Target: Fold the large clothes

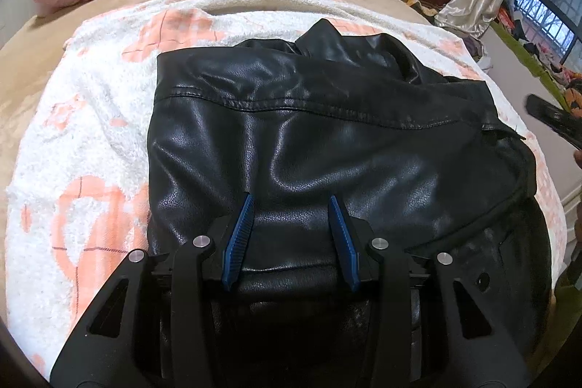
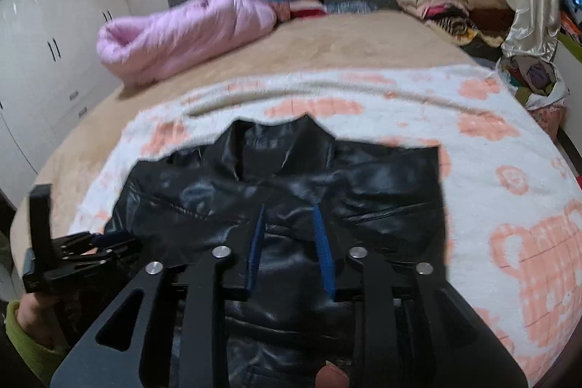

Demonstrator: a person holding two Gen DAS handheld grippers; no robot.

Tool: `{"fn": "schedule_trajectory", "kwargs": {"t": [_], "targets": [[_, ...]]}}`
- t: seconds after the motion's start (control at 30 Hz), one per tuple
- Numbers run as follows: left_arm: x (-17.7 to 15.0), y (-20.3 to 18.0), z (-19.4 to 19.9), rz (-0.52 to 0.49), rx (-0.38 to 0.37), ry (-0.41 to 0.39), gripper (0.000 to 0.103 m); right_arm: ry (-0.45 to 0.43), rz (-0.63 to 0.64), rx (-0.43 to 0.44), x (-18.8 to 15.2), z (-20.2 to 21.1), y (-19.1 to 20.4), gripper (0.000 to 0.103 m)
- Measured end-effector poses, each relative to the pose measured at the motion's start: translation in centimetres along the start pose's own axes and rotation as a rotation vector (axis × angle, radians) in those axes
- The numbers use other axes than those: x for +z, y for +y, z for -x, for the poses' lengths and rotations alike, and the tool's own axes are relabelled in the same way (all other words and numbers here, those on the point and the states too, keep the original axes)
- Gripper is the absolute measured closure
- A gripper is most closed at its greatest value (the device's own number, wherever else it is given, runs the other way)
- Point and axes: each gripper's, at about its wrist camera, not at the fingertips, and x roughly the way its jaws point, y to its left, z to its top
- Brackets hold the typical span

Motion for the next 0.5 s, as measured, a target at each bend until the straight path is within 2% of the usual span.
{"fn": "schedule_trajectory", "kwargs": {"t": [0.13,0.2,0.3,0.5], "targets": [[-0.1,-0.1,-0.2,-0.006,0.009,-0.001,0.069,0.094,-0.004,-0.049,0.1,-3.8,0.7,0.068],[0.0,-0.2,-0.3,-0.009,0.009,-0.001,0.069,0.159,0.007,-0.112,-0.4,-6.4,0.4,0.068],[0.0,-0.2,-0.3,-0.010,0.009,0.000,0.069,0.237,-0.006,-0.127,-1.3,-9.3,-0.6,0.070],[-0.1,-0.3,-0.3,-0.008,0.006,-0.003,0.069,0.250,-0.016,-0.113,-2.0,-10.7,-1.2,0.070]]}}
